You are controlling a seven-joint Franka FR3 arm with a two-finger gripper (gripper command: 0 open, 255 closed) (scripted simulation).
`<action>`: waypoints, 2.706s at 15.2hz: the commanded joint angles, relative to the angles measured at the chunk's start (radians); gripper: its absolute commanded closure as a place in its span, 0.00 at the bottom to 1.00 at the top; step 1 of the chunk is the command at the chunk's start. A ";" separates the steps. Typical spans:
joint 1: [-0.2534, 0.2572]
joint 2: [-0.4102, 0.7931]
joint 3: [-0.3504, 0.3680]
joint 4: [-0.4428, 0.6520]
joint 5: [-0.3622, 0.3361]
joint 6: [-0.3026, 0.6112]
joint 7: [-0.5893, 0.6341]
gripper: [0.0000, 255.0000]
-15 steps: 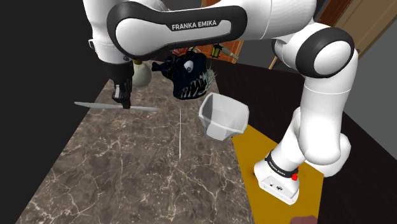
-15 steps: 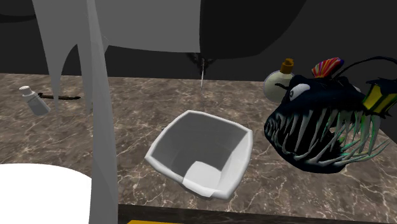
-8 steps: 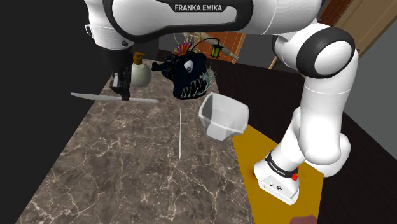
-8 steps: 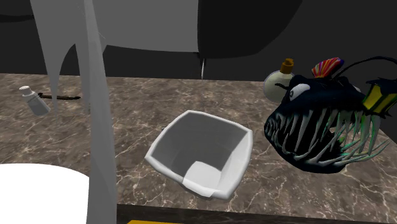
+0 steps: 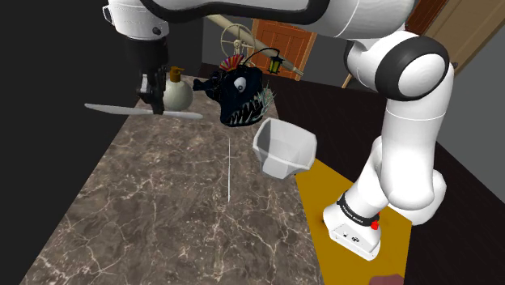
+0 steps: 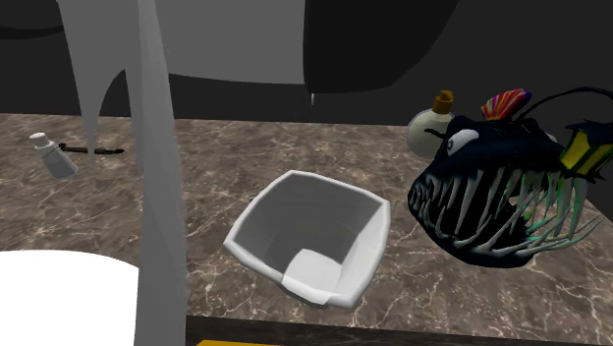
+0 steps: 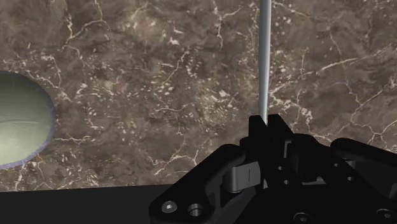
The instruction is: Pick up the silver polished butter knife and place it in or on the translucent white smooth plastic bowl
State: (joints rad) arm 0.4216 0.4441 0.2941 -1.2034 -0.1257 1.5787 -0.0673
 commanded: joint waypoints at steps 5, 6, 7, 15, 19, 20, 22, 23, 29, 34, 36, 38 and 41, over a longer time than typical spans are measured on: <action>0.017 0.033 0.000 0.137 -0.009 -0.104 0.000 1.00; 0.020 0.039 0.000 0.156 -0.010 -0.118 -0.001 1.00; -0.001 -0.026 0.003 0.058 0.006 -0.084 -0.006 1.00; -0.102 -0.425 -0.010 -0.459 0.115 0.050 -0.092 1.00; -0.123 -0.594 -0.036 -0.640 0.156 0.068 -0.146 1.00; -0.126 -0.635 -0.044 -0.681 0.164 0.069 -0.159 1.00; -0.130 -0.716 -0.061 -0.757 0.178 0.066 -0.186 1.00; -0.131 -0.755 -0.069 -0.793 0.184 0.063 -0.199 1.00; -0.134 -0.987 -0.129 -0.981 0.196 0.018 -0.272 1.00; -0.136 -1.176 -0.184 -1.104 0.182 -0.049 -0.329 1.00; -0.136 -1.211 -0.193 -1.137 0.178 -0.051 -0.339 1.00; -0.135 -1.218 -0.192 -1.169 0.179 -0.027 -0.339 1.00; -0.134 -1.226 -0.190 -1.214 0.181 0.011 -0.339 1.00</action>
State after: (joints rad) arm 0.2874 -0.7786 0.1044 -2.4033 0.0556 1.5779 -0.4049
